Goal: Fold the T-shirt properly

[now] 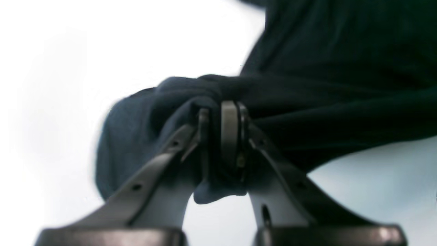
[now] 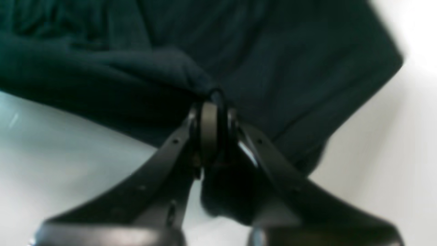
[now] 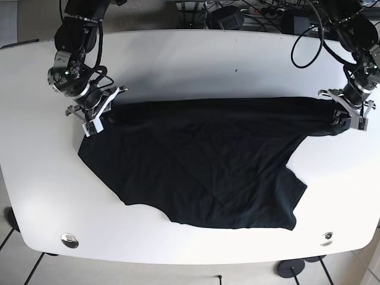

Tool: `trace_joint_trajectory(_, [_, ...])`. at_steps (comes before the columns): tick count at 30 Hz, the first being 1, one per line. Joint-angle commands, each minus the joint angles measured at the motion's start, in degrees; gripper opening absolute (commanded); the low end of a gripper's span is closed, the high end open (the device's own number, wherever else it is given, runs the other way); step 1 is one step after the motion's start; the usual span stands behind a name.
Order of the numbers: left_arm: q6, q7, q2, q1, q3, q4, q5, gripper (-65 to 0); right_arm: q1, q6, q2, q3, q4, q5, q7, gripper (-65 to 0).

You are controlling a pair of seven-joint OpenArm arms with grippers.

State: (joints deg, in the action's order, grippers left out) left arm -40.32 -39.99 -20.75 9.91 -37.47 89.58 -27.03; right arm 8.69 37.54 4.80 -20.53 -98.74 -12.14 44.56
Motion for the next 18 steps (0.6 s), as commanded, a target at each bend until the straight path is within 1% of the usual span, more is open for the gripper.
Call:
trace_joint_trajectory(1, [0.3, 3.7, -1.6, 1.8, -0.5, -0.8, -1.0, -65.0, 2.1, 0.31, 0.3, -0.1, -1.5, -0.9, -1.5, -62.9])
trace_joint_trajectory(2, [0.3, 4.4, -1.6, 2.6, -0.5, -1.2, -1.0, -65.0, 3.2, 0.39, 0.2, -0.1, -1.6, -0.9, -1.5, -62.8])
trace_joint_trajectory(3, [0.3, 5.0, -1.6, 3.3, -0.5, -1.4, -0.9, -65.0, 4.4, 0.39, 0.1, -0.1, -1.4, -0.9, -1.5, -61.2])
trace_joint_trajectory(4, [0.3, 5.0, -1.6, 3.5, -0.5, -1.8, -0.9, -65.0, 4.9, 0.39, 0.1, -0.1, -1.3, -0.9, -1.5, -59.0])
trace_joint_trajectory(5, [0.3, 5.0, -1.6, 3.6, -0.5, -2.3, -0.9, -65.0, 5.7, 0.39, 0.0, -0.1, -1.5, -0.9, -1.5, -54.5])
trace_joint_trajectory(6, [0.3, 5.0, -1.7, 3.6, -0.5, -2.8, -0.9, -65.0, 6.6, 0.39, 0.0, 0.0, -1.7, -1.0, -1.5, -48.4])
trace_joint_trajectory(8, [0.3, 5.0, -1.7, 3.6, -0.5, -3.6, -0.8, -65.0, 7.8, 0.39, -0.1, 0.0, -2.4, -1.6, -1.5, -33.0])
trace_joint_trajectory(10, [0.3, 5.0, -1.7, 3.6, -0.5, -3.6, -0.6, -65.0, 8.9, 0.39, -0.1, -0.1, -4.3, -4.4, -1.5, -19.0])
trace_joint_trajectory(11, [0.3, 5.0, -1.7, 3.6, -0.5, -3.6, 0.7, -65.0, 9.7, 0.39, 0.2, -0.3, -6.5, -7.2, -1.5, -11.9])
trace_joint_trajectory(12, [0.3, 5.0, -1.6, 3.6, -0.5, -3.6, 2.7, -65.0, 9.9, 0.39, 0.3, -0.3, -8.9, -8.7, -1.5, -7.8])
trace_joint_trajectory(14, [0.3, 5.1, -1.5, 3.5, -0.5, -3.5, 3.9, -65.0, 9.0, 0.13, 0.5, 0.1, -10.1, -9.6, -1.5, -6.8])
trace_joint_trajectory(15, [0.3, 5.1, -1.5, 3.5, -0.5, -3.5, 3.8, -65.0, 6.7, 0.13, 0.5, 0.1, -10.1, -9.6, -1.3, -7.0])
trace_joint_trajectory(16, [0.3, 5.1, -1.5, 3.4, -0.5, -3.5, 3.9, -65.0, 4.5, -0.04, 0.5, 0.1, -9.3, -9.5, -1.3, -6.8])
trace_joint_trajectory(18, [0.3, 5.1, -1.5, 3.4, -0.5, -3.5, 3.9, -65.0, -0.8, -0.13, 0.5, 0.1, -5.0, -7.8, -1.3, -6.8])
